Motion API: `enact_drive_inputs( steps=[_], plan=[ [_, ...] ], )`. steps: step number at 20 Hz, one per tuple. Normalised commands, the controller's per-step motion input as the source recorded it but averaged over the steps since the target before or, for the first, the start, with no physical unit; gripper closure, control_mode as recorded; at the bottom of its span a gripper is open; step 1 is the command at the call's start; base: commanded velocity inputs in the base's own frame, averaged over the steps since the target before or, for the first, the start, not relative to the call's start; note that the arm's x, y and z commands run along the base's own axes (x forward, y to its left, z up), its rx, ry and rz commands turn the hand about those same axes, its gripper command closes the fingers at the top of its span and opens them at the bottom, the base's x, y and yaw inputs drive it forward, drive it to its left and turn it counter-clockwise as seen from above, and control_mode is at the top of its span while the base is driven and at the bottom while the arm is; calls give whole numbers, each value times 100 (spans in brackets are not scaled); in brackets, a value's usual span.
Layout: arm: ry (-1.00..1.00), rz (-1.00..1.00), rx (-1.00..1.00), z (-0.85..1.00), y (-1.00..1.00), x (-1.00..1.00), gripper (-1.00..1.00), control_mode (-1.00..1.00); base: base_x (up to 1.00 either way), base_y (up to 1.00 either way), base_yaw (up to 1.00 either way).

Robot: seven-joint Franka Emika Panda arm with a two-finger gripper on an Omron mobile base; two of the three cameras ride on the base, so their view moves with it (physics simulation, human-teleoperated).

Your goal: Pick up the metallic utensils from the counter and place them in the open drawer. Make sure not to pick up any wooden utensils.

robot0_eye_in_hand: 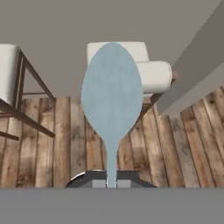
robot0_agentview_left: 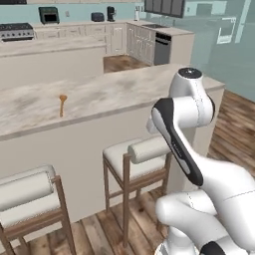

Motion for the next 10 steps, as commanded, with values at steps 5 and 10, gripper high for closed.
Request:
enact_drive_inputs(
  steps=[5, 10],
  plan=[
    [0, 0, 0, 0, 0, 0, 100, 100, 19, -86, -11],
    [0, 0, 0, 0, 0, 0, 100, 100, 59, -100, 25]
  ],
)
